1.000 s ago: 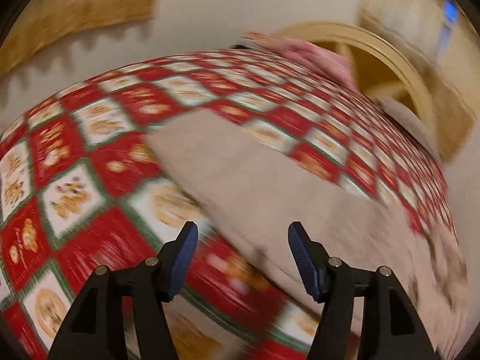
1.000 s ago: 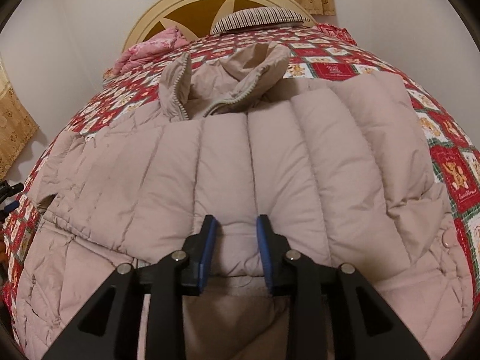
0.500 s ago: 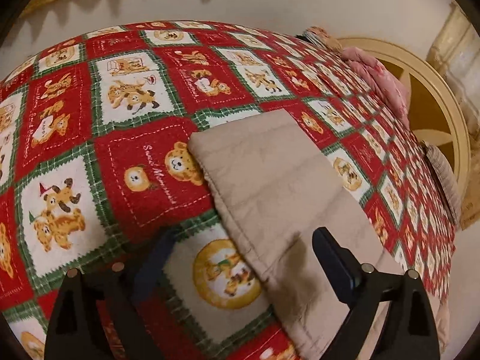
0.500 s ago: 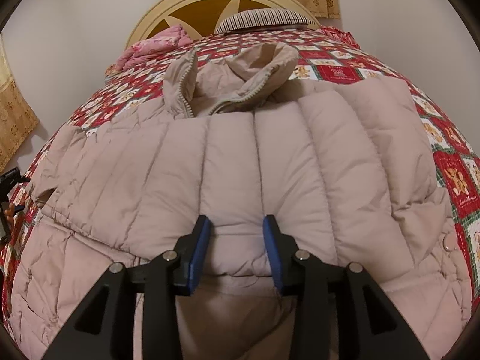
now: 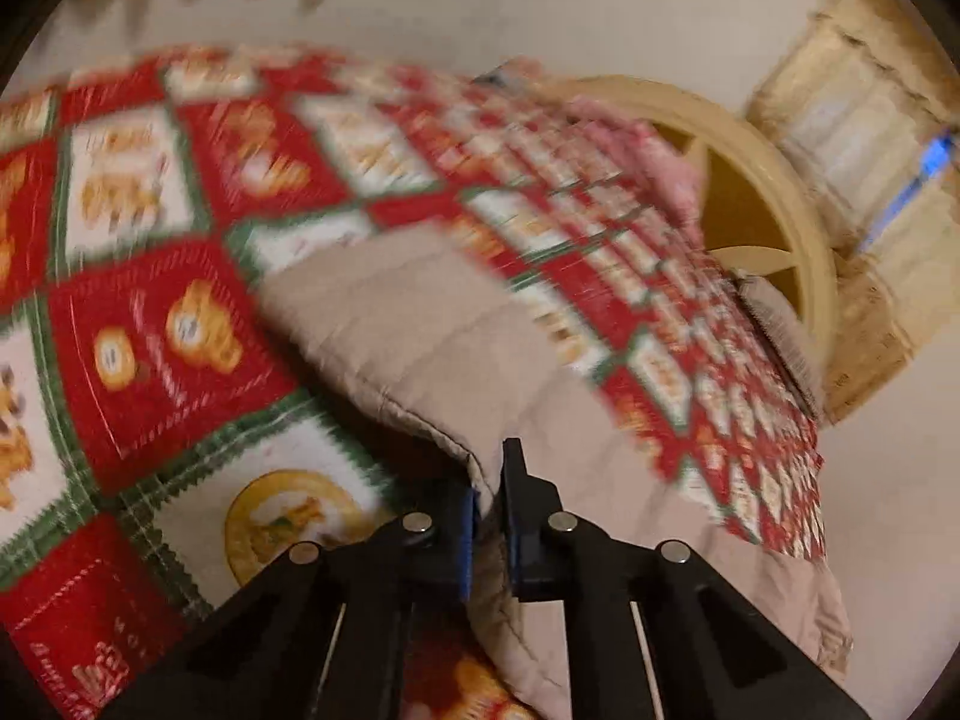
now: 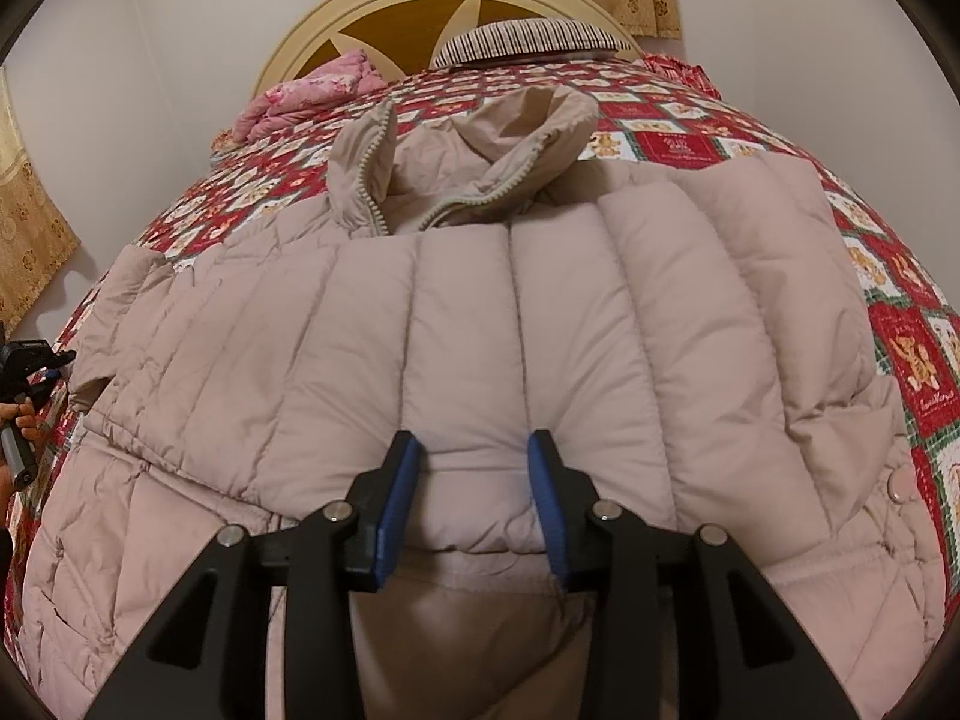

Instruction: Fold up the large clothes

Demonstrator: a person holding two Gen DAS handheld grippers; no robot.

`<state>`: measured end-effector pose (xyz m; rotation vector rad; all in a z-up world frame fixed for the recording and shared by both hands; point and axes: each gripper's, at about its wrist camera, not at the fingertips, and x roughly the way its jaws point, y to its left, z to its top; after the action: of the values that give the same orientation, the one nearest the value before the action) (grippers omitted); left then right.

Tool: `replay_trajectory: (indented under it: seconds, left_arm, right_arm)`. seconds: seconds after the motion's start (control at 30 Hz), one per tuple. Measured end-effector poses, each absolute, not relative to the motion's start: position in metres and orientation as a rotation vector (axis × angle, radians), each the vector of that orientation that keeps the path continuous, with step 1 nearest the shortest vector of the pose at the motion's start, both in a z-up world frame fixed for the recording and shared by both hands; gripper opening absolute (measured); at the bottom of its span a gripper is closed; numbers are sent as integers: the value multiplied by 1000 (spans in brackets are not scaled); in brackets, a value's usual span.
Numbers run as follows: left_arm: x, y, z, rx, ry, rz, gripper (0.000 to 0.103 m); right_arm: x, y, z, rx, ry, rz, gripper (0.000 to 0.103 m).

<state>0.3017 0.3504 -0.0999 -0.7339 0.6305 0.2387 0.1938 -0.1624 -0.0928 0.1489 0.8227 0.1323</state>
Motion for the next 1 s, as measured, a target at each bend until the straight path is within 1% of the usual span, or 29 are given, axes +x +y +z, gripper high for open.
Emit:
replay_trajectory:
  seconds: [0.1, 0.2, 0.3, 0.4, 0.47, 0.57, 0.7, 0.73, 0.8, 1.0]
  left_arm:
    - [293, 317, -62, -619, 558, 141, 7]
    - [278, 261, -19, -470, 478, -12, 7]
    - [256, 187, 13, -290, 426, -187, 7]
    - [229, 101, 26, -130, 416, -394, 7]
    - [216, 57, 21, -88, 442, -508, 7]
    - [205, -1, -3, -49, 528, -646, 7]
    - [185, -61, -49, 154, 680, -721, 8]
    - [180, -67, -59, 211, 721, -713, 8]
    - [171, -72, -66, 293, 746, -665, 8]
    - [142, -29, -59, 267, 739, -677, 8]
  right_arm:
    - [194, -163, -92, 158, 821, 137, 41]
    - [195, -165, -92, 165, 819, 141, 41]
    - [195, -166, -92, 164, 819, 141, 41]
    - [195, -168, -92, 173, 817, 145, 41]
    - [195, -170, -92, 192, 811, 153, 41]
    - [193, -181, -93, 268, 791, 173, 41]
    - [192, -199, -97, 408, 770, 211, 41]
    - [192, -202, -98, 428, 767, 219, 41]
    - [193, -205, -99, 458, 764, 232, 41]
    - [195, -210, -100, 521, 755, 255, 41]
